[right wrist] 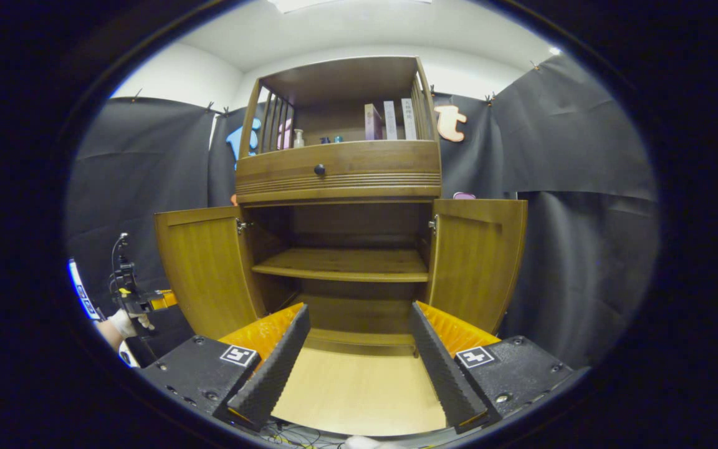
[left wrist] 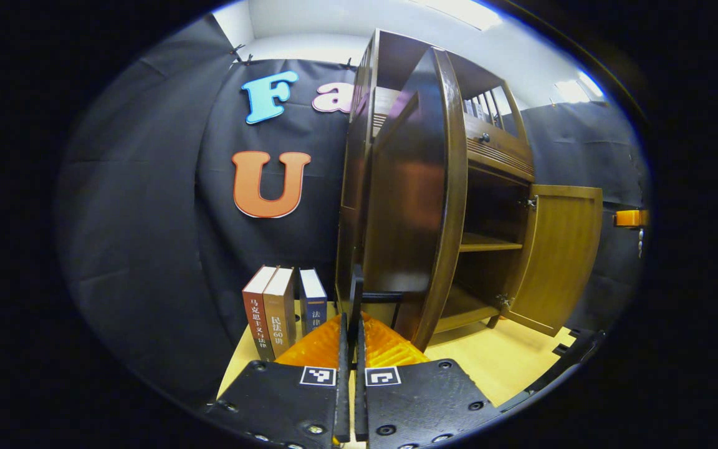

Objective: Open the right door of the double-door shoe cabinet with the right hand, and open the left door with the left hand.

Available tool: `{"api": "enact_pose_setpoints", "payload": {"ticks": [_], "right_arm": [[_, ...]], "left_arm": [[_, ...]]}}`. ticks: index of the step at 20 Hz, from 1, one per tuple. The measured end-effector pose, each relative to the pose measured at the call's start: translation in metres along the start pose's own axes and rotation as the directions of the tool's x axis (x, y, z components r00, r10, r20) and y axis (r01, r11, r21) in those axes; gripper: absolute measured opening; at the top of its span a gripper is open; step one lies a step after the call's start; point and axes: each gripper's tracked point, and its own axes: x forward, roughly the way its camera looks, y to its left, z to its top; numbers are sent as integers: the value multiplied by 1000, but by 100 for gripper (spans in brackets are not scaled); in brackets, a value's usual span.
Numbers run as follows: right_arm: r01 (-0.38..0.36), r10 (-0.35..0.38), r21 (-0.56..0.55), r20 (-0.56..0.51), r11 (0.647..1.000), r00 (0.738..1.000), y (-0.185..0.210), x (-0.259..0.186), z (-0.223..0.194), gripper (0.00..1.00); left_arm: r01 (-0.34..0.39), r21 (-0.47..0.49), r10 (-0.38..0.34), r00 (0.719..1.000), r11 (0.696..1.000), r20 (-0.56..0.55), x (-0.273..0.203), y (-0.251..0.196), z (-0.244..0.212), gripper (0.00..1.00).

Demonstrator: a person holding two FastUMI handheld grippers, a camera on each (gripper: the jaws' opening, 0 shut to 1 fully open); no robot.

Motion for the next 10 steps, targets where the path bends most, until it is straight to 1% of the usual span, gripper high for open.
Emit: {"api": "enact_pose_setpoints", "payload": {"ticks": [2, 3, 4, 5, 6, 10], "right_arm": [[4, -4, -3, 0, 1000, 1000, -2, 1, 0, 100], [7, -7, -3, 0, 1000, 1000, -4, 1, 0, 100], [6, -6, -4, -2, 1000, 1000, -4, 3, 0, 100], [9, -9, -5, -5, 1000, 1000, -6, 4, -2, 100], [11, -11, -5, -9, 1000, 1000, -6, 6, -3, 100], [18, -18, -8, -16, 1000, 1000, -8, 10, -8, 100]], "left_arm": [[21, 1, -21, 999, 1000, -40, -4, 0, -11, 4], [28, 3, -28, 998, 1000, -60, -9, 1, -14, 17], [28, 13, -27, 998, 1000, -65, -13, 3, -16, 12], [41, 14, -40, 997, 999, -66, -18, 3, -16, 16], [45, 10, -44, 997, 999, -68, -25, 1, -16, 35], [5, 32, -1, 993, 999, -121, -53, 8, -25, 82]]}}
